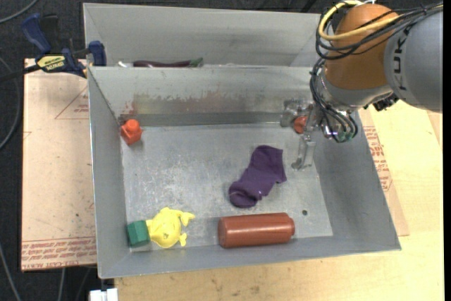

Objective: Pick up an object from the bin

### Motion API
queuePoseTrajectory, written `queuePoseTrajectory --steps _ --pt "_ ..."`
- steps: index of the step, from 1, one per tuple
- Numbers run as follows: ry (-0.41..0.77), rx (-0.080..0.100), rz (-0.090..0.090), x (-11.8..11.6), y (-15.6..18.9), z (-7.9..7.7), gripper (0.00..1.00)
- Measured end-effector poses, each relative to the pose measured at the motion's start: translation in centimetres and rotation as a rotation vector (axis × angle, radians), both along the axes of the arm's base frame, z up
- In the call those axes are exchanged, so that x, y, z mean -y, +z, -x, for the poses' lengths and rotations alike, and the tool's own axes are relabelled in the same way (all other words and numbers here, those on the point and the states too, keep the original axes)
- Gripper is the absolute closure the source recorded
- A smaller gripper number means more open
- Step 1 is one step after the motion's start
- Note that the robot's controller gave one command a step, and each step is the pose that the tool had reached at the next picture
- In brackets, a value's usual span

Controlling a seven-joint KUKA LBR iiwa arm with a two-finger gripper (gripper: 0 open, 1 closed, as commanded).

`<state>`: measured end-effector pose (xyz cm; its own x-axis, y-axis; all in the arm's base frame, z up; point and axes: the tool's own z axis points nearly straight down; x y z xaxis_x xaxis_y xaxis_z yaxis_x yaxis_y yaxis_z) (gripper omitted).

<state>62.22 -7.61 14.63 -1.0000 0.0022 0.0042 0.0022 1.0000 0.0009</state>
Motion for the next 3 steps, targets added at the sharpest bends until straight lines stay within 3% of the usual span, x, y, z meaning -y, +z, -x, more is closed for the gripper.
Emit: queuePoseTrajectory --steps 1,2,3 --pt "0.002 0.006 0.001 0.0 0.5 -0.1 0.00" --pt "0.221 0.013 0.003 -3.7 -3.4 0.2 0.00" --pt "0.381 0.001 -0.004 -6.2 -4.8 1.6 0.00"
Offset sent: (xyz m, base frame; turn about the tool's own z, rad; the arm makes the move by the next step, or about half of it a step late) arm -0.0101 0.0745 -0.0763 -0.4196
